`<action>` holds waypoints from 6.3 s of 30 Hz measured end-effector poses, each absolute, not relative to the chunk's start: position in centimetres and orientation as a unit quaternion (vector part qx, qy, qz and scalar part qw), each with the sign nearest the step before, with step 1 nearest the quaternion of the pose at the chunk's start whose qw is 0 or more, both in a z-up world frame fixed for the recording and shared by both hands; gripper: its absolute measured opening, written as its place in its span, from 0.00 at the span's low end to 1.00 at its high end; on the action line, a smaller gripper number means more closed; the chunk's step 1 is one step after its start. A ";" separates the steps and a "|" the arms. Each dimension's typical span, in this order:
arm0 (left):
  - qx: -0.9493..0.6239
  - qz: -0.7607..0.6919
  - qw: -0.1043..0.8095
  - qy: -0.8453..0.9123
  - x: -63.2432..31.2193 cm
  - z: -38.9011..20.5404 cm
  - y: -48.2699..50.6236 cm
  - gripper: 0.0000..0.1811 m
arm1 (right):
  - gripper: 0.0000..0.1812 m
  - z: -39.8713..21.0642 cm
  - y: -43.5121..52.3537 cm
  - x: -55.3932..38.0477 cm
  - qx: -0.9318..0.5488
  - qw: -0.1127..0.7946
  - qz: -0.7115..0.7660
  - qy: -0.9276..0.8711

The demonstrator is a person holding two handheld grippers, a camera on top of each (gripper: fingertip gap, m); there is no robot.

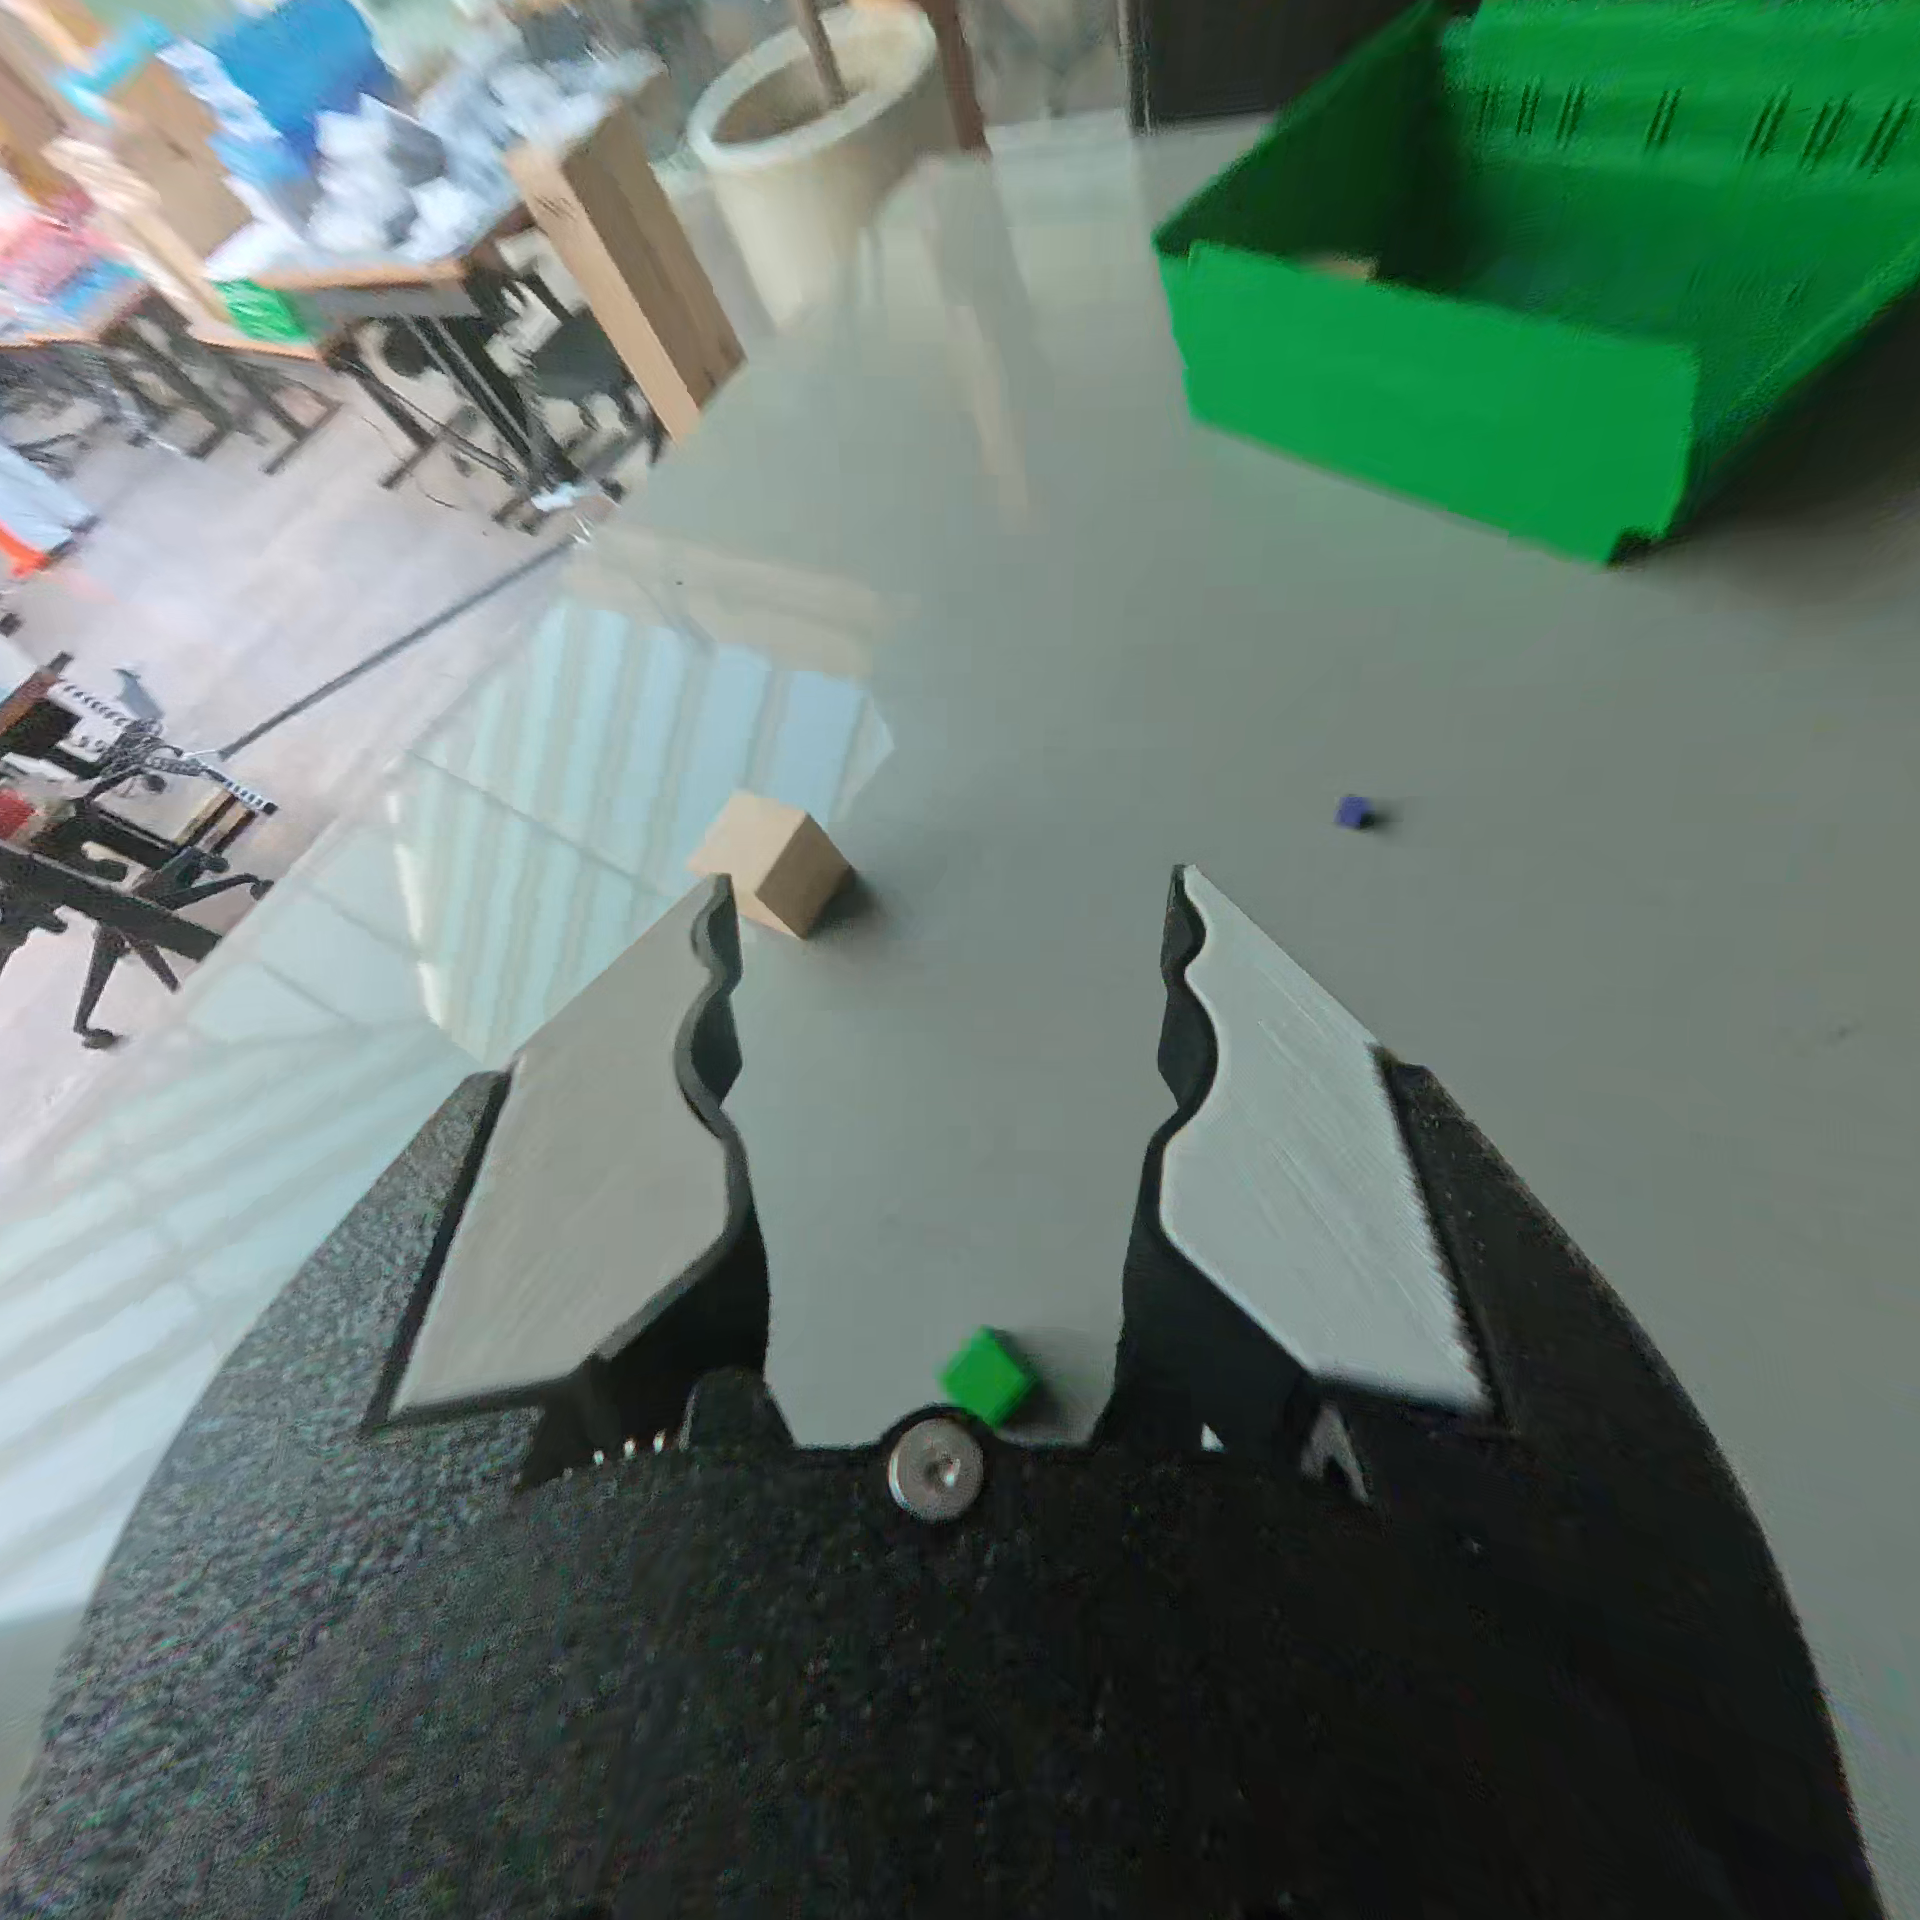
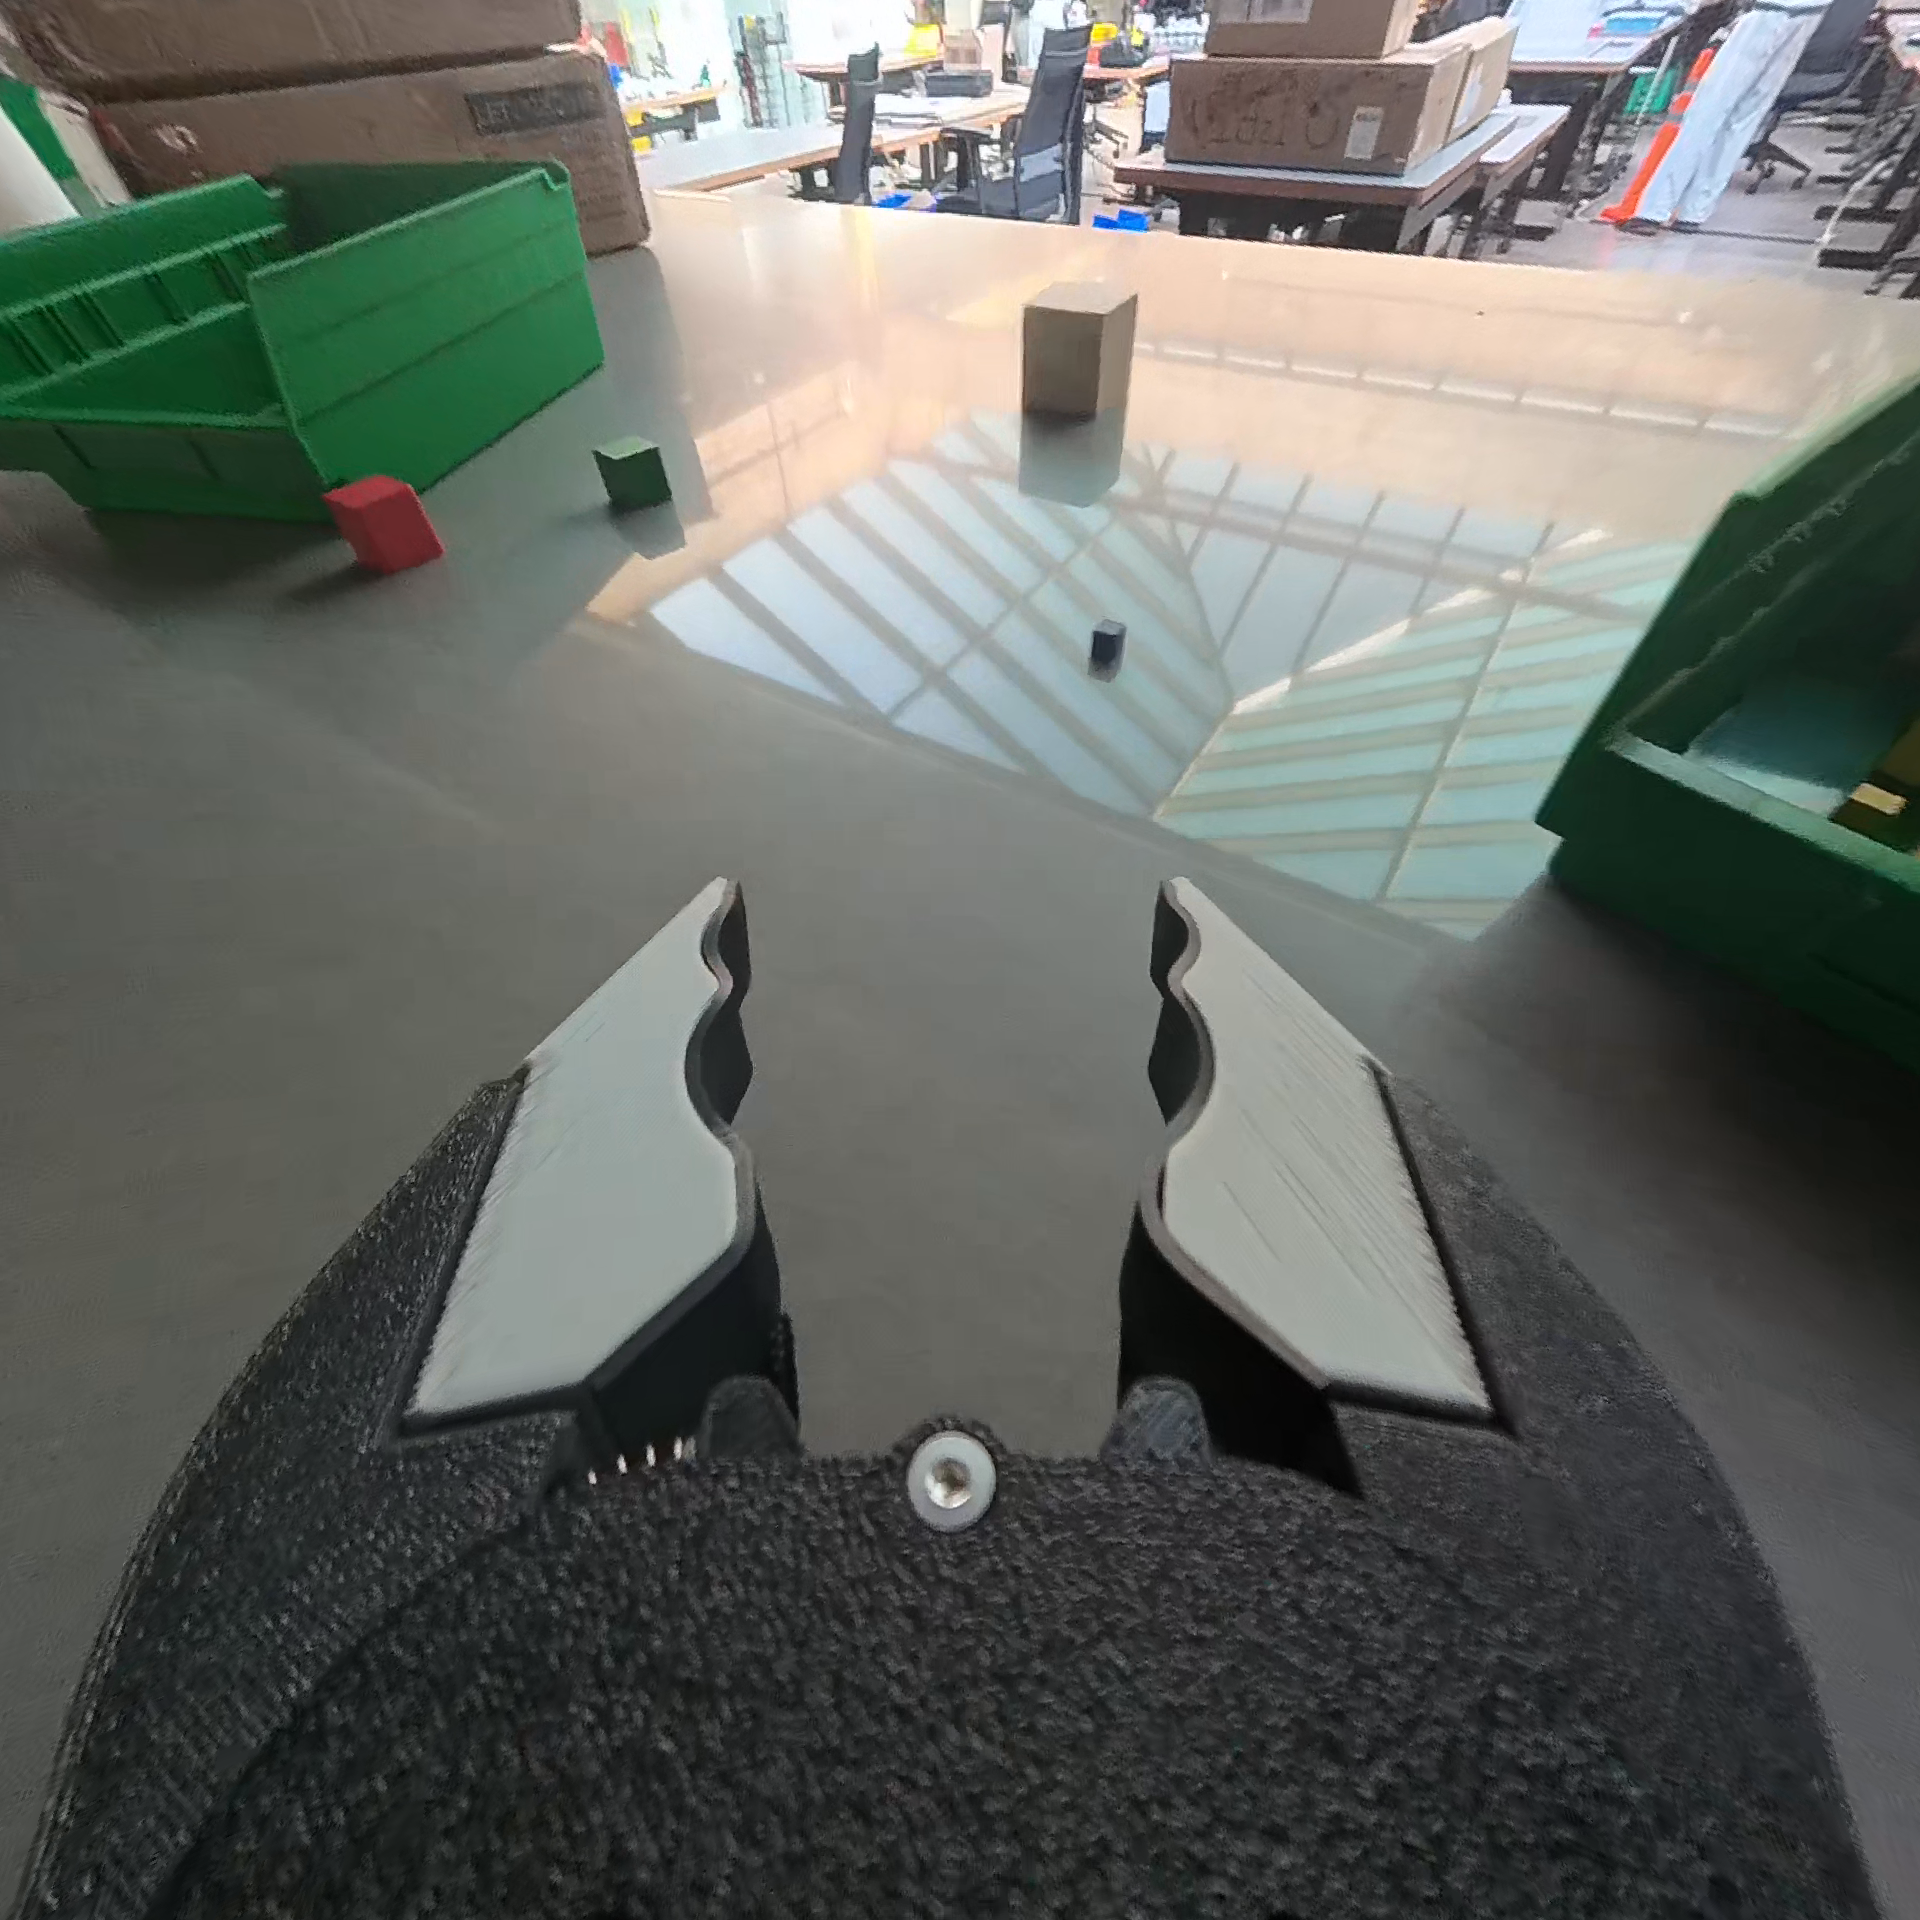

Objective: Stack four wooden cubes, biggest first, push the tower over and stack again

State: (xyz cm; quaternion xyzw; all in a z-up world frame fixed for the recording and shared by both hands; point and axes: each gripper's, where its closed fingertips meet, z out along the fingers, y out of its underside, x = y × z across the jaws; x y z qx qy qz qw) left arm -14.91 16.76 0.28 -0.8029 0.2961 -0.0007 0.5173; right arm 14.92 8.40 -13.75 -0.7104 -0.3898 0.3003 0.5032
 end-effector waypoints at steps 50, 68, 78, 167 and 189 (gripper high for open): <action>-0.852 -0.049 0.484 0.192 -12.3 -12.5 4.1 0.18 | 0.37 -12.2 3.4 11.2 -0.642 0.498 0.301 -0.499; -0.823 -0.160 0.237 0.491 -5.1 -20.7 0.2 0.20 | 0.36 -14.1 3.8 13.7 -0.672 0.492 0.276 -0.479; -0.861 -0.022 0.114 0.495 -5.5 -20.2 0.2 0.25 | 0.36 -14.3 3.9 13.1 -0.671 0.491 0.278 -0.481; -0.862 0.002 0.068 0.503 -21.7 -15.7 38.5 0.18 | 0.37 -15.5 8.9 12.1 -0.710 0.446 0.313 -0.446; -0.859 -0.001 0.097 0.502 -23.6 -7.2 29.5 0.26 | 0.37 -15.1 8.9 11.8 -0.696 0.458 0.315 -0.456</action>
